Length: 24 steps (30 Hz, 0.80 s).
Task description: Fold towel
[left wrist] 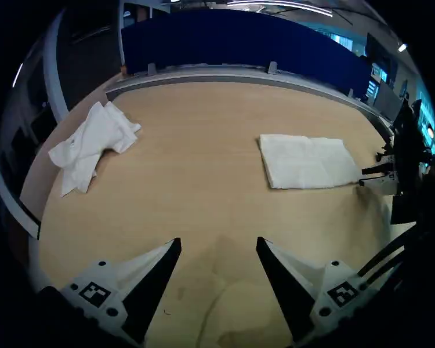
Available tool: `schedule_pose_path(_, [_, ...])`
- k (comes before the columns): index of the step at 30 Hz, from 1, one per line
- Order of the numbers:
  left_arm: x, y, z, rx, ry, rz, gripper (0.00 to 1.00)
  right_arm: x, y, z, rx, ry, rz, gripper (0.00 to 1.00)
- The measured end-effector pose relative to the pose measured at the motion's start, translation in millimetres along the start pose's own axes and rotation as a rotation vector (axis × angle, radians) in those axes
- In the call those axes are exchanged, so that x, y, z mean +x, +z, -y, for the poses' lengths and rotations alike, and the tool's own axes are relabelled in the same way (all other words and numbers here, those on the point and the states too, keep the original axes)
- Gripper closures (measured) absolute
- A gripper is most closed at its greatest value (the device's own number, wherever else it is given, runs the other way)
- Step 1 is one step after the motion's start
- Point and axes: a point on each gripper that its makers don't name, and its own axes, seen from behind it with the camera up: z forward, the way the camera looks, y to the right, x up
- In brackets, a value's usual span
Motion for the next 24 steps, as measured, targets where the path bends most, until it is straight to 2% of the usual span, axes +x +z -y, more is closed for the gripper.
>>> schedule_pose_path(5, [-4.3, -4.2, 0.7, 0.001, -0.015, 0.001, 0.04, -3.3, 1.6, -1.3, 0.011, -0.001, 0.011, 0.61])
schedule_pose_path(10, [-4.5, -7.3, 1.6, 0.002, -0.020, -0.001, 0.03, -5.8, 1.5, -2.0, 0.010, -0.002, 0.019, 0.78])
schedule_pose_path(12, [-4.5, -7.6, 2.3, 0.003, -0.017, -0.001, 0.04, -5.9, 1.4, -2.3, 0.007, 0.000, 0.019, 0.88])
schedule_pose_path(15, [-4.4, -8.3, 3.1, 0.005, -0.011, -0.001, 0.04, -5.8, 1.8, -1.9, 0.001, 0.003, 0.017, 0.93])
schedule_pose_path(24, [-4.1, -15.3, 1.4, 0.000, -0.006, -0.004, 0.04, 6.7, -4.5, -2.4, -0.004, 0.013, 0.001, 0.94])
